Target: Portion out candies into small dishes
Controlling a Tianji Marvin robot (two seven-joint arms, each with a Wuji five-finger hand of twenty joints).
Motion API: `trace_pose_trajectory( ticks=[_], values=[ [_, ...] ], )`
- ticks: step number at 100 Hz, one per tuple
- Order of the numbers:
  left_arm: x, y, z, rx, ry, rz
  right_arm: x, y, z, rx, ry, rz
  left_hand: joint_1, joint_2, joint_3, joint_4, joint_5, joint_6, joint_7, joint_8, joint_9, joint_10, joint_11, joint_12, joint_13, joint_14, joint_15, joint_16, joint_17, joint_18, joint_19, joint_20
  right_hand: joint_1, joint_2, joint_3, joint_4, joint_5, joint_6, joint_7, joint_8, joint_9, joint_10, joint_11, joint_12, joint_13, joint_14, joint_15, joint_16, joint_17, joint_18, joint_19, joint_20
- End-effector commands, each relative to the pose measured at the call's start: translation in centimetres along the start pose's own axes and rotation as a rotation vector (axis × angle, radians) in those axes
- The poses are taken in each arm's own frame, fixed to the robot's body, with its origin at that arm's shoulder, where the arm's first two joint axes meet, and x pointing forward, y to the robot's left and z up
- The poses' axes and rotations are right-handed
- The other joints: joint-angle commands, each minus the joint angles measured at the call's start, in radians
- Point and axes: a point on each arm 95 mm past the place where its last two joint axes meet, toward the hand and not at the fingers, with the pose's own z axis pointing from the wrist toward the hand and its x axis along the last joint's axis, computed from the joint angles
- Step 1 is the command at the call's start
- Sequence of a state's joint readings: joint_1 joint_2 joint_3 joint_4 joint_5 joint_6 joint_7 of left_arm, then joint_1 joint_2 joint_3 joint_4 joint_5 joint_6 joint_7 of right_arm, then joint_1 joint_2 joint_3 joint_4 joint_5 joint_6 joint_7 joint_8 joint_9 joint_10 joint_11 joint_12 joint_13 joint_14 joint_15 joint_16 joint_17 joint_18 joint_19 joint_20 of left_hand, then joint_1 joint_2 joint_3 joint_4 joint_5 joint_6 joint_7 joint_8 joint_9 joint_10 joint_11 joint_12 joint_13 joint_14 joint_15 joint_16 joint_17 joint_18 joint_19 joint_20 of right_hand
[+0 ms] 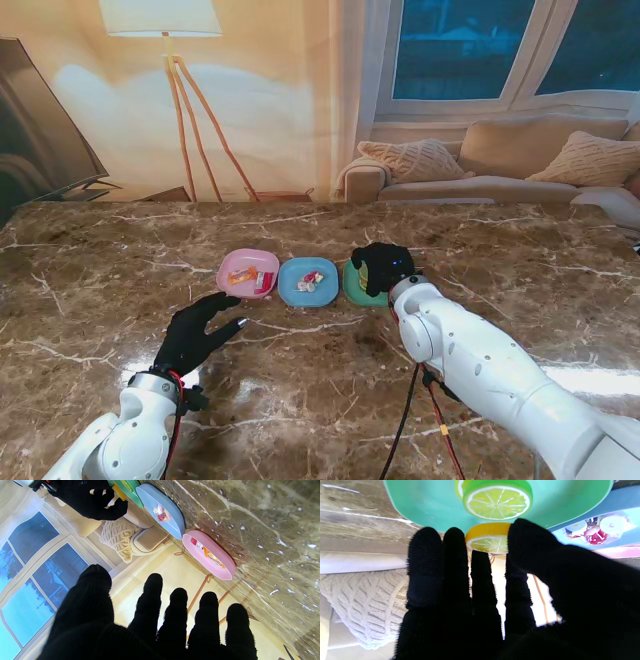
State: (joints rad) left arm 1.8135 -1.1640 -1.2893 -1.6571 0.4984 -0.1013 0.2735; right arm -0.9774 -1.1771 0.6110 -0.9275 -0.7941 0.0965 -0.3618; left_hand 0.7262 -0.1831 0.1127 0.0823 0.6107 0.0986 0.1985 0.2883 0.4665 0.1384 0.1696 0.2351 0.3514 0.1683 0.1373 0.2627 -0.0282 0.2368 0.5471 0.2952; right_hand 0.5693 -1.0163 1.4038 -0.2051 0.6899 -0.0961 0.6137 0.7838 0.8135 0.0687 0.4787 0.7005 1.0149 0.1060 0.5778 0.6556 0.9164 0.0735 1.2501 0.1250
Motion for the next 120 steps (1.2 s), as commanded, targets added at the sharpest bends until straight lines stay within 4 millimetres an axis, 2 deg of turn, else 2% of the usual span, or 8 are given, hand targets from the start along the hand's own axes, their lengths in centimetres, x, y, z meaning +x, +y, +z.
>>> trace_pose_trajectory(
  ticks=[1, 8, 31, 39, 62, 85, 103, 120],
  values=[
    [-0.1, 0.2, -0.2, -0.003, -0.005, 0.000, 0.2, -0.3, 0.1, 0.025, -0.002, 0.001, 0.022, 0.030, -0.022, 0.022, 0.007, -0.003, -0.004, 0.008, -0.010, 0.012, -0.014, -0.013, -0.016, -0.011, -0.030, -0.007, -0.016, -0.018, -0.025, -0.013, 0.046, 0.093, 0.080, 0.049, 0.031, 0.008, 0.077, 0.039, 0.038, -0.088, 0.129, 0.035, 0.038, -0.047, -0.007, -0.007, -0.007, -0.053, -0.033, 0.077],
    [-0.1, 0.1, -0.2, -0.003, -0.006, 0.000, 0.2, -0.3, 0.1, 0.034, -0.004, -0.004, 0.022, 0.029, -0.022, 0.022, 0.007, -0.003, -0.004, 0.008, -0.010, 0.012, -0.014, -0.013, -0.016, -0.011, -0.030, -0.007, -0.015, -0.017, -0.026, -0.013, 0.036, 0.104, 0.078, 0.054, 0.023, 0.012, 0.069, 0.037, 0.028, -0.088, 0.123, 0.027, 0.031, -0.047, -0.010, -0.009, -0.011, -0.055, -0.039, 0.091],
    [-0.1, 0.1, -0.2, -0.004, -0.006, 0.000, 0.2, -0.4, -0.2, 0.057, -0.008, -0.013, 0.021, 0.030, -0.021, 0.021, 0.006, -0.003, -0.004, 0.008, -0.010, 0.011, -0.014, -0.013, -0.016, -0.010, -0.030, -0.007, -0.015, -0.015, -0.026, -0.012, -0.042, 0.211, -0.032, 0.136, -0.016, 0.034, 0.030, 0.011, -0.014, -0.084, 0.109, -0.025, 0.001, -0.051, -0.014, -0.052, -0.027, -0.046, -0.078, 0.149],
    [-0.1, 0.1, -0.2, -0.003, -0.006, 0.001, 0.2, -0.4, -0.4, 0.066, -0.009, -0.017, 0.022, 0.030, -0.021, 0.021, 0.007, -0.003, -0.004, 0.008, -0.011, 0.012, -0.014, -0.013, -0.017, -0.011, -0.031, -0.007, -0.015, -0.015, -0.026, -0.012, -0.088, 0.161, -0.109, 0.118, -0.053, 0.051, 0.004, 0.005, -0.052, -0.075, 0.099, -0.046, -0.014, -0.044, -0.018, -0.062, -0.037, -0.041, -0.088, 0.152],
    [-0.1, 0.1, -0.2, -0.002, -0.004, 0.002, 0.1, -0.5, -0.8, 0.078, -0.013, -0.026, 0.021, 0.030, -0.021, 0.021, 0.005, -0.003, -0.005, 0.008, -0.011, 0.012, -0.014, -0.013, -0.017, -0.010, -0.031, -0.007, -0.015, -0.015, -0.027, -0.012, -0.127, 0.132, -0.169, 0.099, -0.115, 0.082, -0.049, -0.008, -0.136, -0.063, 0.072, -0.074, -0.072, -0.025, -0.046, -0.080, -0.076, -0.021, -0.120, 0.149],
    [-0.1, 0.2, -0.2, -0.003, -0.001, 0.002, 0.0, -0.2, -1.4, 0.066, -0.023, -0.026, 0.021, 0.030, -0.021, 0.021, 0.005, -0.002, -0.005, 0.008, -0.012, 0.013, -0.014, -0.013, -0.017, -0.011, -0.031, -0.007, -0.015, -0.016, -0.028, -0.012, -0.155, 0.153, -0.204, 0.100, -0.150, 0.094, -0.075, 0.002, -0.176, -0.055, 0.049, -0.109, -0.126, -0.009, -0.100, -0.119, -0.124, 0.000, -0.155, 0.153],
    [-0.1, 0.3, -0.2, -0.008, 0.003, 0.003, 0.0, 1.0, -2.8, 0.013, -0.023, -0.016, 0.021, 0.030, -0.021, 0.021, 0.004, -0.003, -0.005, 0.008, -0.011, 0.011, -0.014, -0.013, -0.017, -0.012, -0.031, -0.007, -0.015, -0.016, -0.028, -0.012, -0.193, 0.198, -0.246, 0.101, -0.160, 0.093, -0.098, 0.007, -0.187, -0.059, 0.027, -0.134, -0.167, -0.004, -0.143, -0.158, -0.185, 0.017, -0.201, 0.156],
    [0.1, 0.6, -0.2, -0.016, 0.013, 0.004, -0.3, 2.5, -4.9, -0.044, -0.018, 0.008, 0.019, 0.028, -0.022, 0.021, 0.003, -0.003, -0.005, 0.008, -0.011, 0.011, -0.014, -0.013, -0.017, -0.011, -0.032, -0.007, -0.015, -0.011, -0.029, -0.011, -0.224, 0.233, -0.304, 0.106, -0.156, 0.114, -0.206, -0.064, -0.157, -0.061, -0.101, -0.257, -0.210, 0.000, -0.262, -0.270, -0.273, 0.031, -0.312, 0.086]
  ],
)
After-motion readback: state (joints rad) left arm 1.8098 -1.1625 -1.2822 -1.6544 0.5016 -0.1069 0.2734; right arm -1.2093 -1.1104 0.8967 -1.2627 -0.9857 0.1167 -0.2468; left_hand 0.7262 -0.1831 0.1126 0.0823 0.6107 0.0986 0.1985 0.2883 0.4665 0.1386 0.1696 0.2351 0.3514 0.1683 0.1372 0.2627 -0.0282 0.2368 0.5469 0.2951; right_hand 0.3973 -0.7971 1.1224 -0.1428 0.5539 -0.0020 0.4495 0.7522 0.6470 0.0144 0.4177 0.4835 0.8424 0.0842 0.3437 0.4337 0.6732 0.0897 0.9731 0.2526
